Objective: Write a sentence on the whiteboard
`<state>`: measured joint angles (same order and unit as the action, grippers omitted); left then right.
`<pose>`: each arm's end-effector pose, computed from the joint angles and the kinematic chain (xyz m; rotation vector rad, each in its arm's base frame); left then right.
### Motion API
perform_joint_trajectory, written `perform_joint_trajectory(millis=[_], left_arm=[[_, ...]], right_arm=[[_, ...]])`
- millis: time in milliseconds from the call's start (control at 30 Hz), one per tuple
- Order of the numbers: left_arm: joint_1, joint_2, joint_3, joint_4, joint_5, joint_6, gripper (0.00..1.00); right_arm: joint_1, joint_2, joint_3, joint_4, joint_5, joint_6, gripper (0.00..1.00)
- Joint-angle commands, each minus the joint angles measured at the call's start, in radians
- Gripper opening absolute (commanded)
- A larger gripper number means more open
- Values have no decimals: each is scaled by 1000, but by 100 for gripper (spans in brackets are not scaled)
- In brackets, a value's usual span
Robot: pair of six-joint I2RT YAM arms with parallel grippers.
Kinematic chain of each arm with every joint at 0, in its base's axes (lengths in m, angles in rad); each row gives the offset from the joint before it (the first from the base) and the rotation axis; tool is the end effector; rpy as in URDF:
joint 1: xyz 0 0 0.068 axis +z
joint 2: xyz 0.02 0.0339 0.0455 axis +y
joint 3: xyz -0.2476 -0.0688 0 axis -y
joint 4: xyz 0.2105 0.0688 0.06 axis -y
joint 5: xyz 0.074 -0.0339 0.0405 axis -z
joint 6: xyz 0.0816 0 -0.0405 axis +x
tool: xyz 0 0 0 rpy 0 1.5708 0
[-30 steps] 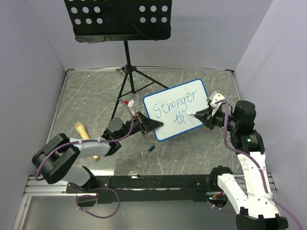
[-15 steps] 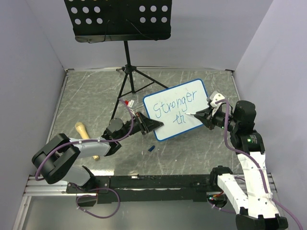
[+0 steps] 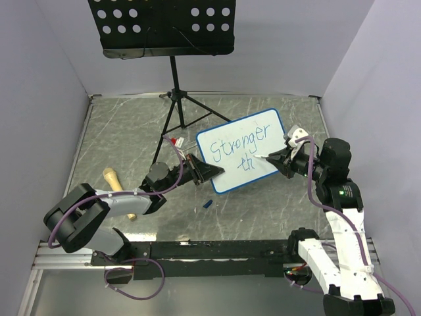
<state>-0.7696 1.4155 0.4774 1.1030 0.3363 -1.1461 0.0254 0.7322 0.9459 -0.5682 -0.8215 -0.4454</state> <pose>0.1993 -0.2306 0.2486 0.0160 1.6884 -1.7598 0.1488 0.0635 0.3373 -0.9285 1.5855 0.4938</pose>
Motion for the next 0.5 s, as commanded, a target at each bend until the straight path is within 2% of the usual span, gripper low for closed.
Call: perform_joint_trajectory(millis=[0,467], left_arm=[[-5,-49,24,182,-2,-6,1],[-5,-52,18,186,-6,-12,1]], right_arm=[[-7,-8,8,42,-22,2,0],[-13,-4,-1,62,16,7,0]])
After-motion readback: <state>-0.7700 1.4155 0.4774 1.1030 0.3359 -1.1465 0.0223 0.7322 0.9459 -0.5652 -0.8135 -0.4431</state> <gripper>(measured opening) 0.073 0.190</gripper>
